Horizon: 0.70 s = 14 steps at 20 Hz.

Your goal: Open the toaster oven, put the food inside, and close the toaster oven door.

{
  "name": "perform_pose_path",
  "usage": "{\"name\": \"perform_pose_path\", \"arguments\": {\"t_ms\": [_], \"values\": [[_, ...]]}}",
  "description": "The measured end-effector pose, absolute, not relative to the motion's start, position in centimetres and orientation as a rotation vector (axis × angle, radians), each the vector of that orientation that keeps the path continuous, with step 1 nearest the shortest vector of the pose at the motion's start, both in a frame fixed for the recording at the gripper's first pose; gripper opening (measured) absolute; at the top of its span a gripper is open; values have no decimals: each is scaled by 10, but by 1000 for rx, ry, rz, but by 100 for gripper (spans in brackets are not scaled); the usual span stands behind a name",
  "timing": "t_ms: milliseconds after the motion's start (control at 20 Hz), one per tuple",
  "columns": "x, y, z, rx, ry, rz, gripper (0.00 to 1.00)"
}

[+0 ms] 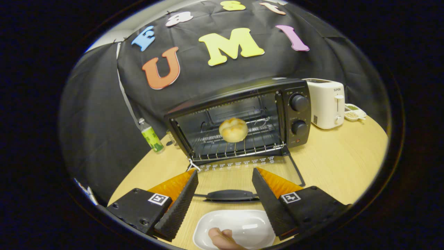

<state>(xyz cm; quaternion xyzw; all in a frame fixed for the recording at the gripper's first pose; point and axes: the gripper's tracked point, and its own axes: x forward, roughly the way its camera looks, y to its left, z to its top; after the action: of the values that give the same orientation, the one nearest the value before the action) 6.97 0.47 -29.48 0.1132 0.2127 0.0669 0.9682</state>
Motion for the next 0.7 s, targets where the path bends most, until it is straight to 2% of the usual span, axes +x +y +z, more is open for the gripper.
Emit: {"name": "perform_pose_path", "arguments": {"t_ms": [450,700], "values": [[46,-2,-345,62,542,29,100],[49,7,-357,64,583,30,100]]}}
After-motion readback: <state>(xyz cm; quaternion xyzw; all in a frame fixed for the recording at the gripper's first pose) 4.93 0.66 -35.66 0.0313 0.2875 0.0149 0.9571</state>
